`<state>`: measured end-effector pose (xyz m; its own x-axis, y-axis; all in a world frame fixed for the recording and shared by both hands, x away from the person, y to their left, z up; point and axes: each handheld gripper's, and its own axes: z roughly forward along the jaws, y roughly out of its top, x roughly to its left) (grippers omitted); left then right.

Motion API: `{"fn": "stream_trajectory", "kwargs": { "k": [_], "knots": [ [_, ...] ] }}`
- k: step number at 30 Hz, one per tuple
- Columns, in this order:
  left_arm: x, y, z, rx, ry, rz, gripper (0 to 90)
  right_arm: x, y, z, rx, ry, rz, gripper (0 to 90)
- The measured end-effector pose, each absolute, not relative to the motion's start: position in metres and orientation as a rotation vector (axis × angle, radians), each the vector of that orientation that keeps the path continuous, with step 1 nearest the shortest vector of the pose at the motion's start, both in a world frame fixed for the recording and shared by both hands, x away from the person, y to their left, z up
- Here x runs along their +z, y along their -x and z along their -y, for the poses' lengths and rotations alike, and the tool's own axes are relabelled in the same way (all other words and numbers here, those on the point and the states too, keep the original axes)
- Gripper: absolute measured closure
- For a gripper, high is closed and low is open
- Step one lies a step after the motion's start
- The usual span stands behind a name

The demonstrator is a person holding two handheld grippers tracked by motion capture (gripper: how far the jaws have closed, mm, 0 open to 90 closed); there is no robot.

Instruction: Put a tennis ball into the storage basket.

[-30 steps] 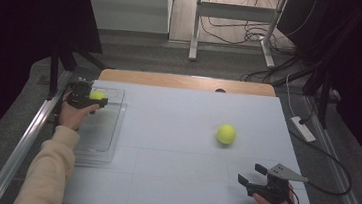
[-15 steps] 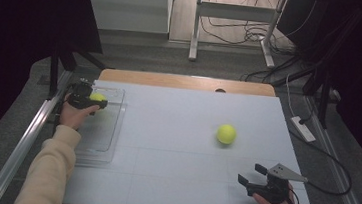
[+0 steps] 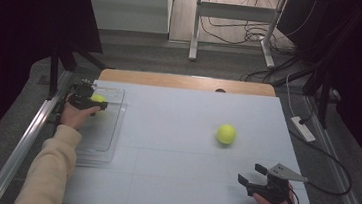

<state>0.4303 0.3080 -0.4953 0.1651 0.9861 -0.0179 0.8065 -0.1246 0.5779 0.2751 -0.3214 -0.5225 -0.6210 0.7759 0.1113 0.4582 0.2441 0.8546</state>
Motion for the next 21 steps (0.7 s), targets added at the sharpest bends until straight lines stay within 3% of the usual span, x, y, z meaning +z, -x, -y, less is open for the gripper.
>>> {"fn": "stream_trajectory", "kwargs": {
  "k": [9, 10, 12, 21],
  "knots": [
    [-0.495, -0.431, -0.308, 0.538, -1.976, -1.708, 26.1, -0.523, -0.275, 0.321, 1.325, -1.138, -2.189, 16.4],
    [-0.495, -0.43, -0.308, 0.556, -1.964, -1.708, 24.2, -0.523, -0.275, 0.321, 1.325, -1.137, -2.189, 16.4],
    [-0.493, -0.43, -0.308, 0.56, -1.946, -1.706, 11.7, -0.523, -0.275, 0.321, 1.327, -1.139, -2.189, 16.4],
    [-0.481, -0.423, -0.306, 0.532, -1.872, -1.626, 8.0, -0.522, -0.275, 0.322, 1.326, -1.135, -2.189, 16.4]
  ]
}}
